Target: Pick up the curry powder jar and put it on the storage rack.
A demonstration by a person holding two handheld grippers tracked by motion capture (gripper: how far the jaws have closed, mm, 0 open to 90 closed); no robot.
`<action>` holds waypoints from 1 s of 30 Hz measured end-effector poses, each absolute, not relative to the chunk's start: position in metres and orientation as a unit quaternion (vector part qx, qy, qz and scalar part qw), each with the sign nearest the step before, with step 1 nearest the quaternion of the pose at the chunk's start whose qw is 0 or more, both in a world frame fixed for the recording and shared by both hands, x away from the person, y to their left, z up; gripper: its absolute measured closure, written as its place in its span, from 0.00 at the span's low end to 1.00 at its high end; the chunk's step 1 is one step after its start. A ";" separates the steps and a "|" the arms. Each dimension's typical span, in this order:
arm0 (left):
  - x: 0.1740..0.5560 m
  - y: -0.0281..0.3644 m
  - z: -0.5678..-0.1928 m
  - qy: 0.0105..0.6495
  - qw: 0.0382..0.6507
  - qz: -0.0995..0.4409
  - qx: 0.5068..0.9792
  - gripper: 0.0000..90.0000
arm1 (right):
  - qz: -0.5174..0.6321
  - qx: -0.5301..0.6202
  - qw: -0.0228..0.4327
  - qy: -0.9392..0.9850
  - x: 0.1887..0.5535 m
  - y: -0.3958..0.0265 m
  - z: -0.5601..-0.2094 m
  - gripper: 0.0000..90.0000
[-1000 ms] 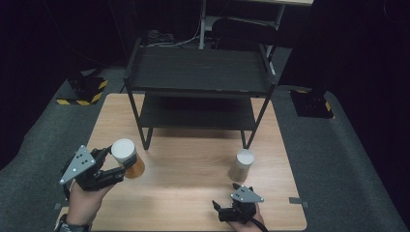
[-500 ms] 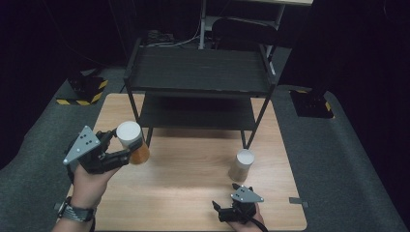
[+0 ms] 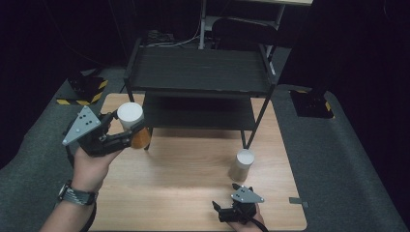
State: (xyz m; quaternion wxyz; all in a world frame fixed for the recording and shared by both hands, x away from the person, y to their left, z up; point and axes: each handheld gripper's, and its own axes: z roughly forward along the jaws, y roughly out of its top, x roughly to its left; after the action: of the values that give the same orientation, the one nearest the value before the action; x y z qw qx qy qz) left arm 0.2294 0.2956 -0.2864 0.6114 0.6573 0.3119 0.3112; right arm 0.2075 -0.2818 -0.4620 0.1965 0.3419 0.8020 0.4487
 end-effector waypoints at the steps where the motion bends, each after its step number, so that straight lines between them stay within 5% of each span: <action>1: 0.230 0.295 -0.284 0.311 0.612 0.313 0.656 0.37 | 0.448 0.342 0.196 0.802 0.208 -0.282 -0.462 0.02; 30: 0.274 0.258 -0.200 0.315 0.625 0.319 0.639 0.37 | 0.452 0.343 0.191 0.801 0.209 -0.284 -0.462 0.02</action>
State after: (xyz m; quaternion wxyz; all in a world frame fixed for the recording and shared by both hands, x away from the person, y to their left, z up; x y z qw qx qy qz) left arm 0.2738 0.2579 -0.2000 0.6250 0.6393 0.3147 0.3189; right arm 0.2091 -0.2840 -0.4623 0.1908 0.3427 0.8010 0.4522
